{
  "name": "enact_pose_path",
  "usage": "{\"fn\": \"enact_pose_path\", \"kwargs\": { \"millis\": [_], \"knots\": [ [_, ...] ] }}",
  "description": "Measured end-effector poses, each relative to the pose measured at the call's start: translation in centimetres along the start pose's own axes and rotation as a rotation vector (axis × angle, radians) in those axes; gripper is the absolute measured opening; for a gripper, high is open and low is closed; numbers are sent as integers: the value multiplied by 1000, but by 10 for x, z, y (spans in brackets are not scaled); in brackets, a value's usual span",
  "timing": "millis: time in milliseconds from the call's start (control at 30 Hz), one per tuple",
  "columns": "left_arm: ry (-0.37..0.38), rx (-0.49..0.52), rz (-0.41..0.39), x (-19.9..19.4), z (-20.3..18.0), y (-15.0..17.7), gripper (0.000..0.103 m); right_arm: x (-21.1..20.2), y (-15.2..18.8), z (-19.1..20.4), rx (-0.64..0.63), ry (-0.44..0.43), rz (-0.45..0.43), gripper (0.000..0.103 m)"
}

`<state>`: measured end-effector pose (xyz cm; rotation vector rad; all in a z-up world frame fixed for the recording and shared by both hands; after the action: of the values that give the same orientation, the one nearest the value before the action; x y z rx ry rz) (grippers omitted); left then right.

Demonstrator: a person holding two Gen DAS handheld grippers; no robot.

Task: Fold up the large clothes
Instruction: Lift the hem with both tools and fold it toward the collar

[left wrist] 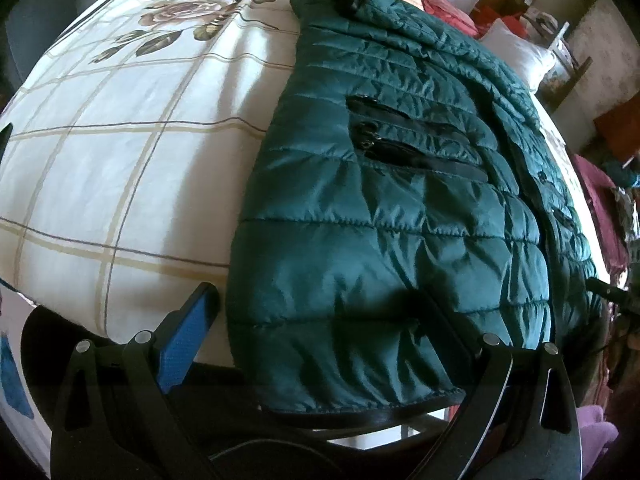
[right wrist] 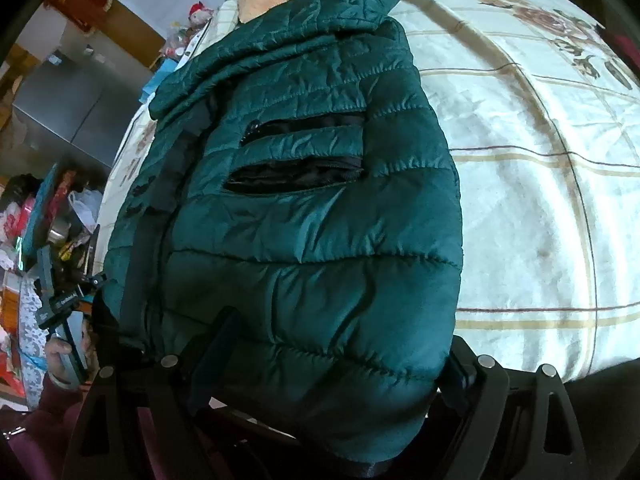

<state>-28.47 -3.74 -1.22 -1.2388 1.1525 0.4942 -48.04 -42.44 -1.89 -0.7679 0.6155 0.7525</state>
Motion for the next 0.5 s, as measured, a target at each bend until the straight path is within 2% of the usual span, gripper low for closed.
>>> {"fn": "enact_pose_path", "kwargs": {
  "millis": [133, 200, 267, 333, 433, 500],
  "knots": [
    [5, 2, 0, -1, -1, -1, 95, -2, 1, -2, -4, -10, -7, 87],
    [7, 6, -3, -2, -2, 0, 92, -2, 1, -2, -6, -8, -3, 83],
    [4, 11, -7, -2, -4, 1, 91, -2, 0, -1, -18, 8, 3, 62],
    [-1, 14, -15, -3, -5, 2, 85, -2, 0, -1, -37, 15, 2, 53],
    [-5, 28, -34, -5, -8, 4, 65, -2, 0, 0, -69, 21, -9, 42],
    [-5, 40, -46, -8, -9, 5, 48, -3, -1, 2, -83, 27, -23, 35]
  ]
}}
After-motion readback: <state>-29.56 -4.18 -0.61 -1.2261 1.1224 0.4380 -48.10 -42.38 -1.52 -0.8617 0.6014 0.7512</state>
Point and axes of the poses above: each gripper's, at about its wrist camera, not at the fingertips, and x roughly the way its jaws point, z to its left, y to its underside, the point moved 1 cm from there along x, roughly the way its jaws point, and after that the axes turned 7 degrees about -y, right-handed, at the moved point
